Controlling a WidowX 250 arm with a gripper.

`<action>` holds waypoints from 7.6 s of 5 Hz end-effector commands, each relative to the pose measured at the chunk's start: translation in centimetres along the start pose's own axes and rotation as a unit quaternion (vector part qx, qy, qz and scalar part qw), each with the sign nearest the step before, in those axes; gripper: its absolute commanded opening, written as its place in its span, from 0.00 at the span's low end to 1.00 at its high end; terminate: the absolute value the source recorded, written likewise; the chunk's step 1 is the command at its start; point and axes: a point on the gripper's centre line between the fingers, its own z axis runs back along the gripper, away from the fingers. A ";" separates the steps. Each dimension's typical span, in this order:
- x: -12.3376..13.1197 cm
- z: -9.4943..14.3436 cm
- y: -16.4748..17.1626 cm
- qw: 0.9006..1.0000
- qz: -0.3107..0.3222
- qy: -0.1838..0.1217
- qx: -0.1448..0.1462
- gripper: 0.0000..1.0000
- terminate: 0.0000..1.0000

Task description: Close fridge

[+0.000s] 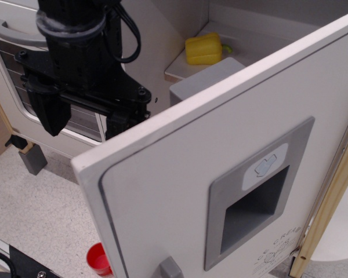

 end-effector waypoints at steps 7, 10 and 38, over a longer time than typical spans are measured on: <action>-1.6 10.9 -4.1 0.978 -0.181 -0.029 -0.097 1.00 0.00; -3.4 8.2 -6.5 0.979 -0.190 -0.025 -0.065 1.00 0.00; 7.2 -1.3 -1.8 0.978 0.141 -0.121 -0.094 1.00 1.00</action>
